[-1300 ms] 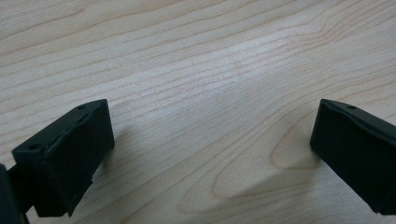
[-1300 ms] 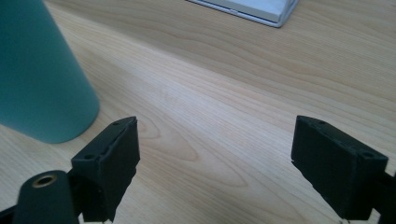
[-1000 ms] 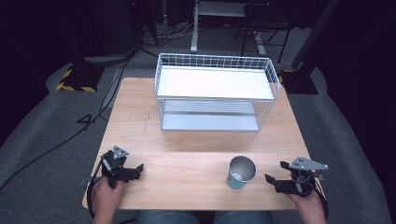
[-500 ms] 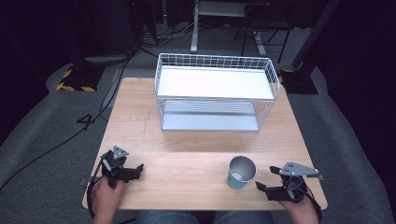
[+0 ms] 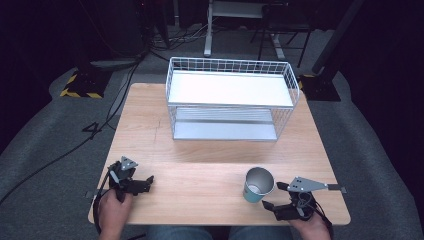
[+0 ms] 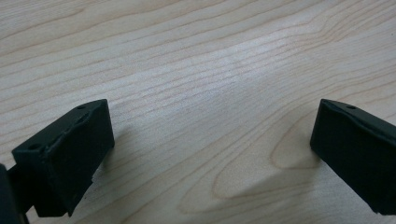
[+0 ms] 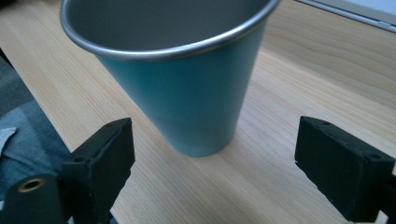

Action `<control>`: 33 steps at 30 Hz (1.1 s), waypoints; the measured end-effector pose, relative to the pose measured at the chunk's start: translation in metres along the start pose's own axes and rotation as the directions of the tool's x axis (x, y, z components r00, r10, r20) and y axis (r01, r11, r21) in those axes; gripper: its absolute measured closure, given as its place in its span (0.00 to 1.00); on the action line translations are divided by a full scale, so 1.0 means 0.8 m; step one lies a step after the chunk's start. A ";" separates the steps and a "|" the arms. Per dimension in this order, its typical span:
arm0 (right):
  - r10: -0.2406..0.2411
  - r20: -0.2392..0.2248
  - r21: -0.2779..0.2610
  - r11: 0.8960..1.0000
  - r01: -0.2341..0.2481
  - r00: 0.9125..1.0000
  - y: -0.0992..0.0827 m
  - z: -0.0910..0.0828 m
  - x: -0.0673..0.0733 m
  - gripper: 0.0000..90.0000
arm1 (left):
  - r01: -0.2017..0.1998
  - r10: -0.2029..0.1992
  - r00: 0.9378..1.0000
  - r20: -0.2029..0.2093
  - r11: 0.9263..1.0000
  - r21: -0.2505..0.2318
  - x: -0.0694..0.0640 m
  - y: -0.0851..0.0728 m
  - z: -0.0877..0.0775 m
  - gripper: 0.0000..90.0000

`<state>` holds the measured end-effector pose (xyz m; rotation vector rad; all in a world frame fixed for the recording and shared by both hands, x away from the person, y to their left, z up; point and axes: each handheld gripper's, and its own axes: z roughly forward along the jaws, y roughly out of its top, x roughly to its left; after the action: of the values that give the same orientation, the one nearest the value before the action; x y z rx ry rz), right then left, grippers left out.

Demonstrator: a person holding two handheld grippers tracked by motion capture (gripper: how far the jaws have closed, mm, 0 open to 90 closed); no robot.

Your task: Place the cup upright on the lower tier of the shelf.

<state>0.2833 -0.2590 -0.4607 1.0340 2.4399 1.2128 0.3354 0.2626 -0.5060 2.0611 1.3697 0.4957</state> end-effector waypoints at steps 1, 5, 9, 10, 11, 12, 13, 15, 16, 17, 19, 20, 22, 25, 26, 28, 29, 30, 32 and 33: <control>-0.002 -0.007 -0.002 1.000 0.002 1.000 0.000 0.002 0.001 0.14 | 0.000 0.000 1.000 0.000 1.000 0.000 0.000 0.000 0.000 0.00; -0.002 -0.008 -0.016 1.000 0.002 1.000 -0.001 0.011 0.005 0.12 | 0.001 -0.001 1.000 0.000 1.000 0.000 0.000 0.000 0.000 0.00; 0.007 -0.010 -0.027 1.000 -0.007 1.000 -0.003 0.023 0.007 0.11 | 0.000 0.000 1.000 0.000 1.000 0.000 0.000 0.000 0.000 0.00; 0.010 -0.010 -0.027 1.000 -0.010 1.000 -0.004 0.026 0.008 0.11 | -0.001 0.001 1.000 0.000 1.000 0.000 0.000 0.000 0.000 0.00; 0.011 -0.007 -0.026 1.000 -0.011 1.000 -0.004 0.029 0.009 0.11 | 0.000 0.000 1.000 0.000 1.000 0.000 0.000 0.000 0.000 0.00; 0.010 -0.004 -0.025 1.000 -0.010 1.000 -0.005 0.032 0.009 0.11 | 0.001 -0.001 1.000 0.000 1.000 0.000 0.000 0.000 0.000 0.00; 0.009 -0.001 -0.022 1.000 -0.009 1.000 -0.005 0.035 0.010 0.11 | 0.000 0.000 1.000 0.000 1.000 0.000 0.000 0.000 0.000 0.00; 0.008 0.001 -0.019 1.000 -0.008 1.000 -0.005 0.037 0.011 0.11 | 0.000 0.000 1.000 0.000 1.000 0.000 0.000 0.000 0.000 0.00; 0.005 0.007 -0.022 1.000 -0.005 1.000 -0.005 0.043 0.012 0.11 | 0.000 0.000 1.000 0.000 1.000 0.000 0.000 0.000 0.000 0.00; 0.005 0.007 -0.022 1.000 -0.005 1.000 -0.005 0.043 0.012 0.11 | 0.000 0.000 1.000 0.000 1.000 0.000 0.000 0.000 0.000 0.00; 0.008 0.021 -0.028 1.000 -0.008 1.000 -0.006 0.049 0.012 0.13 | 0.000 0.000 1.000 0.000 1.000 0.000 0.000 0.000 0.000 0.00; 0.008 0.031 -0.029 1.000 -0.007 0.999 -0.006 0.051 0.013 0.14 | 0.000 0.000 1.000 0.000 1.000 0.000 0.000 0.000 0.000 0.00; 0.015 0.045 -0.032 0.999 -0.014 0.999 -0.007 0.055 0.014 0.15 | 0.000 0.000 1.000 0.000 1.000 0.000 0.000 0.000 0.000 0.00; 0.019 0.054 -0.040 0.999 -0.016 0.998 -0.009 0.059 0.015 0.15 | 0.000 0.000 1.000 0.002 1.000 0.002 0.000 0.000 0.000 0.00; 0.016 0.055 -0.044 0.999 -0.014 0.998 -0.009 0.060 0.015 0.16 | 0.000 0.000 1.000 0.000 1.000 0.000 0.000 0.000 0.000 0.00; 0.017 0.048 -0.056 0.998 -0.014 0.999 -0.010 0.061 0.015 0.17 | 0.000 0.000 1.000 0.000 1.000 0.000 0.000 0.000 0.000 0.00; 0.017 0.048 -0.056 0.998 -0.014 0.999 -0.010 0.061 0.015 0.17 | 0.000 0.000 1.000 0.000 1.000 0.000 0.000 0.000 0.000 0.00; 0.008 0.049 -0.068 0.998 -0.005 0.999 -0.010 0.060 0.016 0.17 | 0.000 0.000 1.000 0.000 1.000 0.000 0.000 0.000 0.000 0.00; 0.007 0.048 -0.073 0.997 -0.004 0.999 -0.010 0.060 0.015 0.18 | 0.000 0.000 1.000 0.000 1.000 0.000 0.000 0.000 0.000 0.00; 0.005 0.048 -0.075 0.997 -0.001 0.999 -0.009 0.061 0.016 0.18 | 0.001 -0.001 1.000 0.000 1.000 0.000 0.000 0.000 0.000 0.00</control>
<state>0.2938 -0.2242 -0.4959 1.0345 2.3393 1.2553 0.3354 0.2626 -0.5061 2.0605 1.3701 0.4957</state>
